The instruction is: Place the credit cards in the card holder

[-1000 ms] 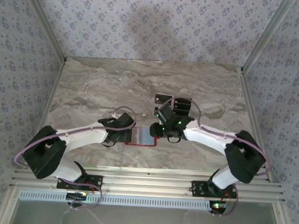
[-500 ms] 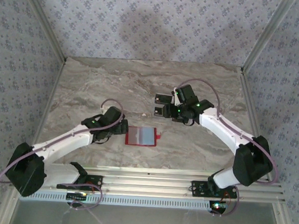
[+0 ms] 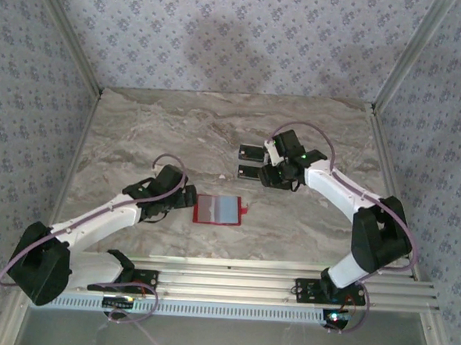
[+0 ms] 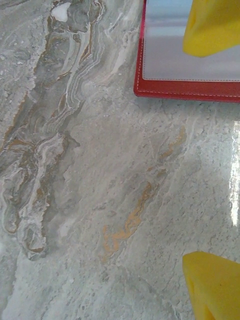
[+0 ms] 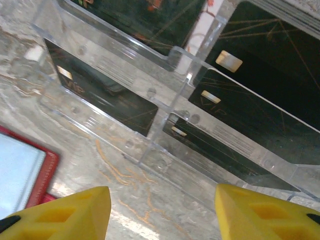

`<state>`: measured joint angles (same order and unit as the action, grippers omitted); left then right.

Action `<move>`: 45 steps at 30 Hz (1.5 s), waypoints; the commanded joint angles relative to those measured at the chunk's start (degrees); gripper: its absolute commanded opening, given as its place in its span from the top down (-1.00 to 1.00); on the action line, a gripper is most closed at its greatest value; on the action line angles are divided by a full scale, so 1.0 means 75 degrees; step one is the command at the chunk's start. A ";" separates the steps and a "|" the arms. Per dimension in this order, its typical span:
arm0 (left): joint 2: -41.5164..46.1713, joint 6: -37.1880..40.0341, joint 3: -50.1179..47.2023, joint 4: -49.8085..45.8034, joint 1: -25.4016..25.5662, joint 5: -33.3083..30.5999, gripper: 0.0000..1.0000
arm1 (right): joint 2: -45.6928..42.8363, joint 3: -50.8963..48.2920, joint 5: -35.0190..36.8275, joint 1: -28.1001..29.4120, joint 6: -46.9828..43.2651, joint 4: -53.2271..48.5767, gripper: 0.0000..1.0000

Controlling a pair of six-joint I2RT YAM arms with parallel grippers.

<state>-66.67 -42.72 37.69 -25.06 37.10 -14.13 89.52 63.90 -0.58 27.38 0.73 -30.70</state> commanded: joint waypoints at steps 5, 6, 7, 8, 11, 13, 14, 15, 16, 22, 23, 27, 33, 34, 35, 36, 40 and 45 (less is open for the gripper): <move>0.0390 -0.0168 -0.0154 0.0071 -0.0038 0.0160 -1.00 | 0.0109 -0.0069 0.0413 -0.0133 -0.0367 -0.0036 -0.17; 0.0403 -0.0173 -0.0157 0.0072 -0.0044 0.0160 -0.99 | 0.0122 -0.0081 0.0484 -0.0135 -0.0356 -0.0023 -0.17; 0.0406 -0.0167 -0.0157 0.0081 -0.0041 0.0176 -0.99 | 0.0157 -0.0092 0.0532 -0.0144 -0.0355 -0.0030 -0.16; 0.0406 -0.0168 -0.0151 0.0082 -0.0037 0.0196 -0.99 | 0.0179 -0.0094 0.0562 -0.0146 -0.0350 -0.0038 -0.16; 0.0395 -0.0182 -0.0133 0.0107 -0.0041 0.0219 -0.99 | 0.0268 -0.0140 0.0682 -0.0145 -0.0277 -0.0011 -0.15; 0.0397 -0.0164 -0.0120 0.0129 -0.0042 0.0226 -0.99 | 0.0276 -0.0271 0.0713 -0.0152 -0.0198 0.0085 -0.14; 0.0395 -0.0165 -0.0116 0.0130 -0.0041 0.0232 -1.00 | 0.0289 -0.0322 0.0720 -0.0149 -0.0164 0.0124 -0.14; 0.0394 -0.0155 -0.0115 0.0131 -0.0043 0.0227 -0.99 | 0.0316 -0.0367 0.0741 -0.0153 -0.0129 0.0147 -0.13; 0.0394 -0.0159 -0.0124 0.0130 -0.0038 0.0222 -0.99 | 0.0339 -0.0417 0.0761 -0.0154 -0.0099 0.0166 -0.13; 0.0406 -0.0131 -0.0117 0.0123 -0.0041 0.0229 -1.00 | 0.0460 -0.0598 0.0898 -0.0164 0.0002 0.0238 -0.10; 0.0406 -0.0134 -0.0121 0.0120 -0.0046 0.0237 -1.00 | 0.0488 -0.0598 0.0916 -0.0169 0.0008 0.0220 -0.08; 0.0418 -0.0142 -0.0151 0.0165 -0.0040 0.0238 -1.00 | 0.0586 -0.0598 0.1044 -0.0159 0.0090 0.0260 0.01; 0.0371 -0.0146 -0.0152 0.0223 -0.0040 0.0259 -1.00 | 0.0401 -0.0692 0.1069 -0.0073 0.0181 0.0355 0.03; 0.0350 -0.0141 -0.0151 0.0238 -0.0046 0.0274 -1.00 | 0.0308 -0.0671 0.1074 -0.0054 0.0189 0.0343 0.03; 0.0336 -0.0149 -0.0146 0.0242 -0.0043 0.0278 -1.00 | 0.0212 -0.0652 0.1081 -0.0032 0.0206 0.0333 0.02; 0.0324 -0.0146 -0.0145 0.0247 -0.0039 0.0300 -1.00 | 0.0141 -0.0634 0.1091 -0.0015 0.0227 0.0327 0.02; 0.0301 -0.0140 -0.0161 0.0300 -0.0039 0.0306 -1.00 | -0.0054 -0.0519 0.1097 0.0000 0.0255 0.0291 -0.01; 0.0256 -0.0133 -0.0186 0.0353 -0.0042 0.0342 -1.00 | 0.0120 -0.0311 0.1100 0.0013 0.0196 0.0204 -0.03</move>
<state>-64.53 -43.13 36.36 -23.68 37.10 -12.32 90.24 59.77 6.74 27.16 1.72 -28.10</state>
